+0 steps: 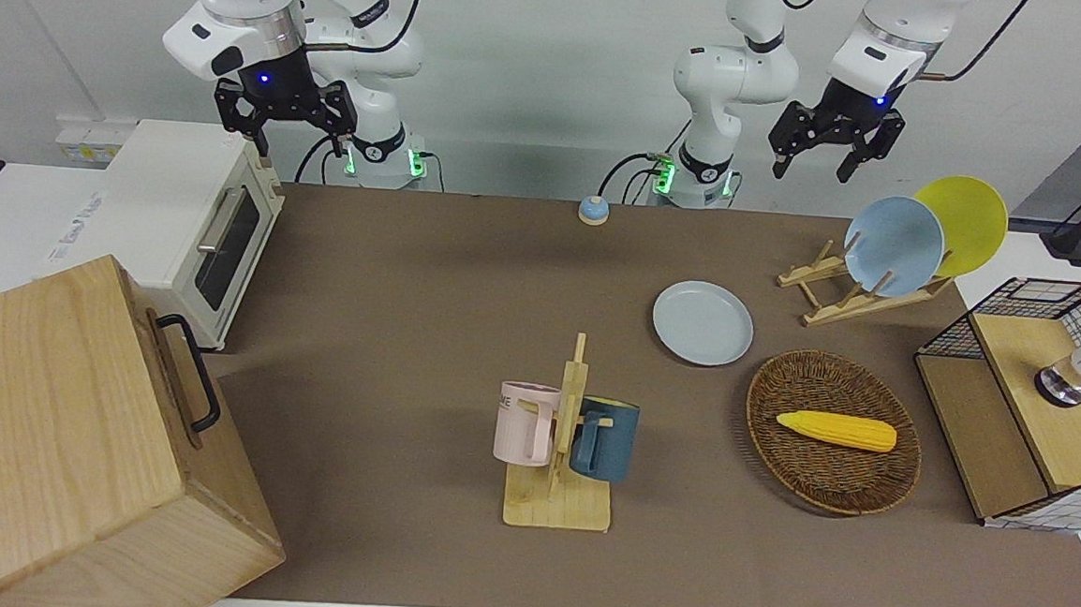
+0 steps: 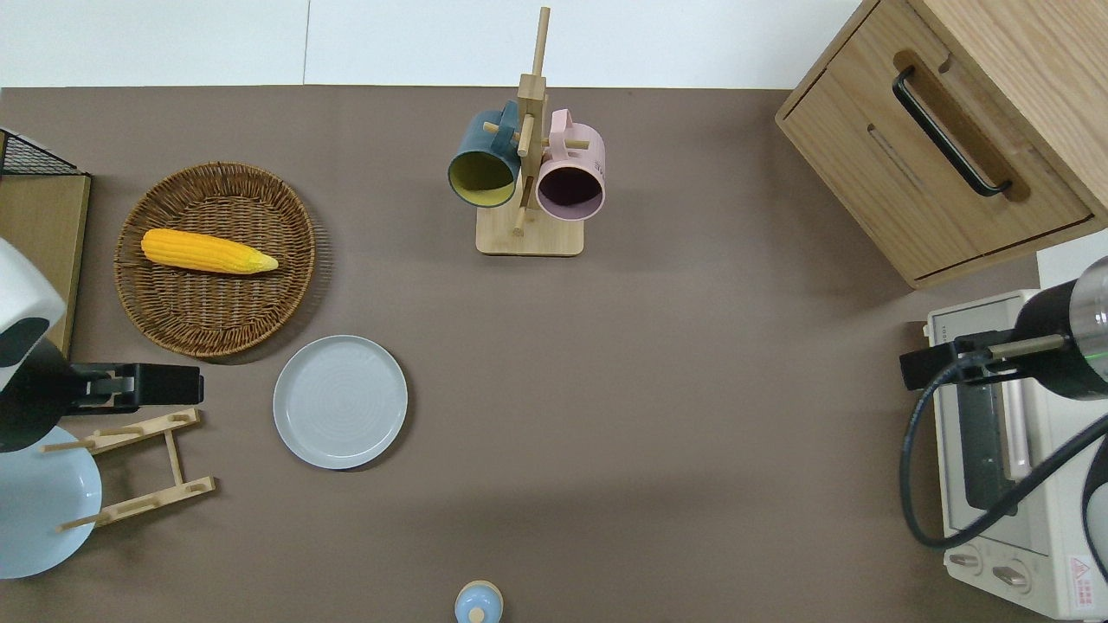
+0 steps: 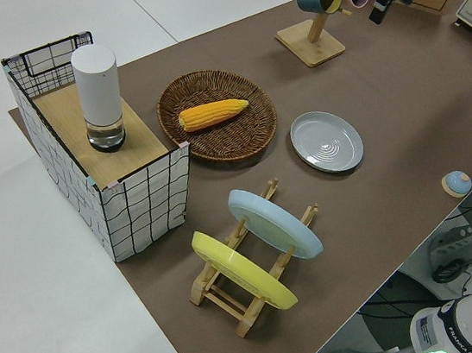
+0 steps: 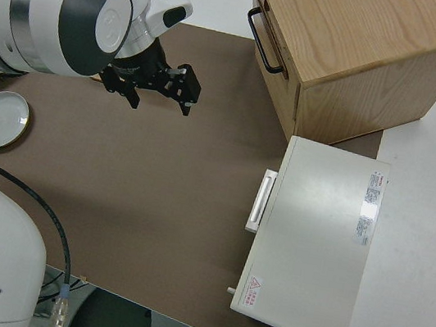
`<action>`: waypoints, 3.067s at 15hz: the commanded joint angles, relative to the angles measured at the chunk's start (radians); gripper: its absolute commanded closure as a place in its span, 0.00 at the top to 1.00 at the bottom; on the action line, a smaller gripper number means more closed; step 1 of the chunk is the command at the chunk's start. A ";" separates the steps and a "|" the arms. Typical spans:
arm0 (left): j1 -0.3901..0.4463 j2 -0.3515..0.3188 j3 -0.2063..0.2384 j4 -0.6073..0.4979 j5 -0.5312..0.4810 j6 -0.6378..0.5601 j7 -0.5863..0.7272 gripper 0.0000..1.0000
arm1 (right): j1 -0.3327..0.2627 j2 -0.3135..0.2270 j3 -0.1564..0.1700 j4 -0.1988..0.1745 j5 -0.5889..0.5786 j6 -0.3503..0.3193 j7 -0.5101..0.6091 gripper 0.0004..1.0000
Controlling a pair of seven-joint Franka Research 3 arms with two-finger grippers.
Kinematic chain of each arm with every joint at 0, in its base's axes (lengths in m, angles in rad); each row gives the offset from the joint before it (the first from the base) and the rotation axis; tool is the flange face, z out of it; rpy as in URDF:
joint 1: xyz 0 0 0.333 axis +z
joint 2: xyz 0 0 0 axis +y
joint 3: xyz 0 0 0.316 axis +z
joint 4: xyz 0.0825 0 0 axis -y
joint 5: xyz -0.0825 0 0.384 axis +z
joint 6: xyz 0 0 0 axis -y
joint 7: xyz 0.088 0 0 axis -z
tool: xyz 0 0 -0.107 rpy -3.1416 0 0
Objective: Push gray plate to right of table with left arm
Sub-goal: 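Move the left gripper forward toward the gray plate's near edge, then lower the left gripper against the gray plate's rim nearest the basket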
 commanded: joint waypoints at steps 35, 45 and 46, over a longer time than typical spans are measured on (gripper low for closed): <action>0.038 0.243 0.010 -0.558 0.000 0.625 -0.005 0.97 | -0.024 -0.009 0.019 0.000 -0.008 -0.014 -0.008 1.00; 0.049 0.267 0.016 -0.615 0.000 0.691 0.024 0.88 | -0.024 -0.009 0.019 0.000 -0.010 -0.014 -0.008 1.00; 0.059 0.271 0.016 -0.615 0.000 0.693 0.024 0.82 | -0.024 -0.009 0.019 0.000 -0.008 -0.014 -0.008 1.00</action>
